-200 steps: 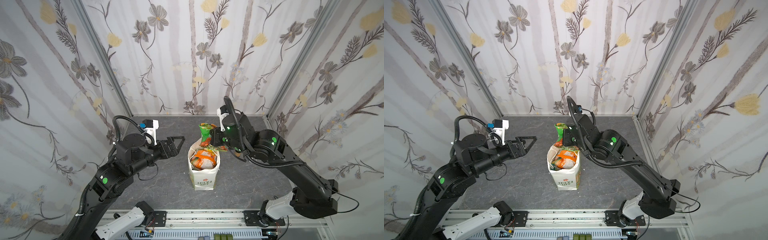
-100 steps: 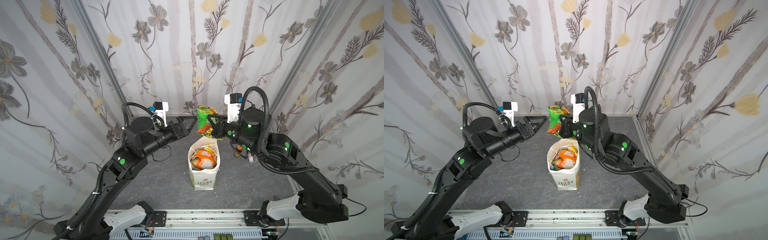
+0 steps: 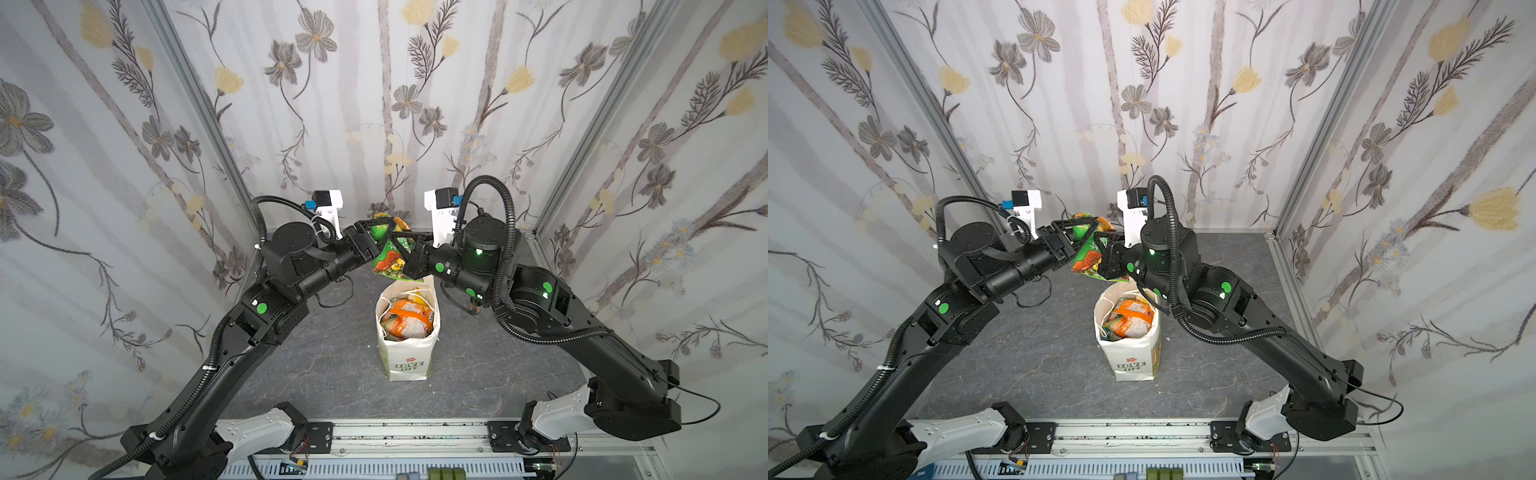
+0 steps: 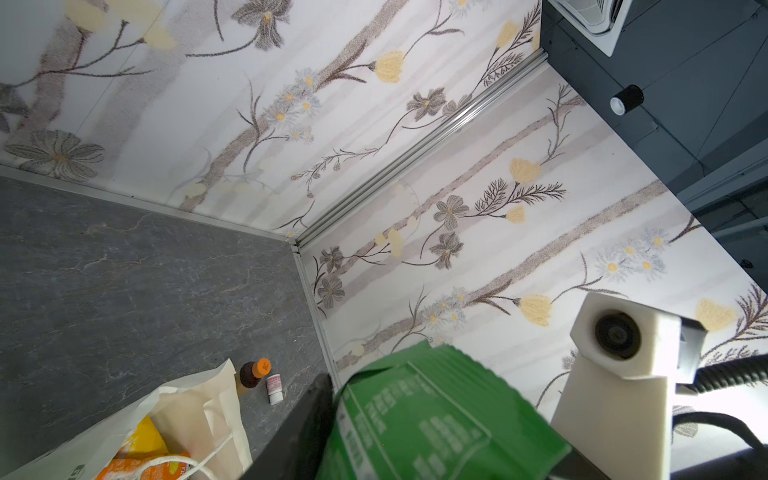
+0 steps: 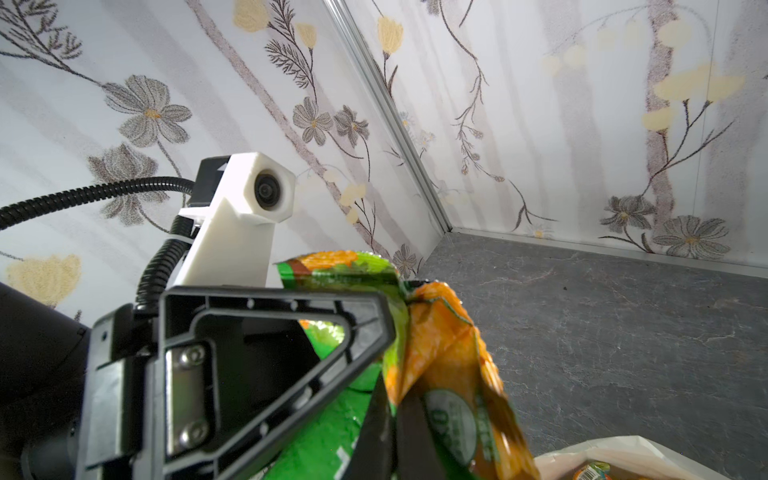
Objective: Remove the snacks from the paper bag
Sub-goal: 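Pass the green chip packet from the right gripper to the left gripper, then drop the green packet at the table corner with left gripper while right arm withdraws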
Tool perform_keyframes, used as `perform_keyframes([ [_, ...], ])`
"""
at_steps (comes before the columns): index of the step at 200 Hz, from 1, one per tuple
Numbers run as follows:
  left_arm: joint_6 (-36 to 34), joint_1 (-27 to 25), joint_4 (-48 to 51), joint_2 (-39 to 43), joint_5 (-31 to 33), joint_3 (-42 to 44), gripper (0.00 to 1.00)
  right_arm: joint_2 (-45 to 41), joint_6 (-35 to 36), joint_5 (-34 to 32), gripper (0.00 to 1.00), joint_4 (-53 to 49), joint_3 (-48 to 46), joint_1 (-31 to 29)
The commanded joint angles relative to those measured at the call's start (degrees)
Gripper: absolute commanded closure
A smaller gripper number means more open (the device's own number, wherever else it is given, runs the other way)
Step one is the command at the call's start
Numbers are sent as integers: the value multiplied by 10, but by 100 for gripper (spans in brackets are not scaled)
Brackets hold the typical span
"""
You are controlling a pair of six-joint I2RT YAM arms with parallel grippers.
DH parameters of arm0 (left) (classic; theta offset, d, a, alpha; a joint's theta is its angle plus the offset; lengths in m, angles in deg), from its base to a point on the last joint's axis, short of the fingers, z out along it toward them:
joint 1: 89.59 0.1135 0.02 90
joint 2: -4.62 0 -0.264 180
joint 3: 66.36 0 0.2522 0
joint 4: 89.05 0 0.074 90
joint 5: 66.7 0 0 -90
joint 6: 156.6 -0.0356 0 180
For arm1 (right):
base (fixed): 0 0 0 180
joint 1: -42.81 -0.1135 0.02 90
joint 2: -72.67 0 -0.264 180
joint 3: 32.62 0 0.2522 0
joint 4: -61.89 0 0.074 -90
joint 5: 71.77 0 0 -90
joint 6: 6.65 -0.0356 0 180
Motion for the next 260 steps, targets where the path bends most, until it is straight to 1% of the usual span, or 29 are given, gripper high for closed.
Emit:
perform_keyframes([
  [1, 9, 5, -50, 2, -7, 4, 69, 14, -6, 19, 95, 18, -1, -3],
  [12, 13, 13, -55, -2, -21, 1, 76, 17, -6, 18, 90, 16, -1, -4],
  [35, 17, 30, -57, -16, -59, -17, 87, 19, -6, 12, 80, 20, 0, -4],
  [73, 25, 61, -71, -26, -90, -29, 95, 17, 7, 5, 62, 29, 0, -4],
  [88, 30, 77, -71, -29, -108, -39, 97, 13, 6, 4, 56, 33, -1, -5],
  [107, 39, 94, -73, -30, -115, -45, 98, 5, 6, 4, 44, 42, -1, -6],
  [127, 51, 108, -96, -26, -112, -36, 98, -5, 3, -5, 31, 51, -5, -8],
  [132, 53, 111, -101, -26, -111, -34, 98, -25, 3, -9, 28, 55, -7, -8],
  [149, 50, 131, -107, -26, -99, -30, 98, -53, 10, -26, 15, 78, -34, -8],
  [167, 46, 161, -123, -25, -80, -16, 98, -97, 19, -39, 1, 127, -90, -8],
  [191, 54, 207, -145, -27, -31, 17, 100, -163, 17, -56, 1, 202, -188, -7],
  [203, 58, 229, -157, -32, -5, 30, 100, -190, 10, -69, 1, 224, -227, -7],
  [209, 56, 240, -168, -34, 4, 52, 100, -200, 7, -75, 1, 229, -241, -6],
  [230, 74, 283, -203, -47, 36, 93, 100, -224, -5, -96, 1, 229, -272, -5],
  [246, 89, 316, -231, -63, 44, 123, 100, -234, -10, -112, 1, 223, -286, -5],
  [260, 87, 341, -256, -71, 55, 148, 100, -238, -12, -114, 1, 222, -290, -3],
])
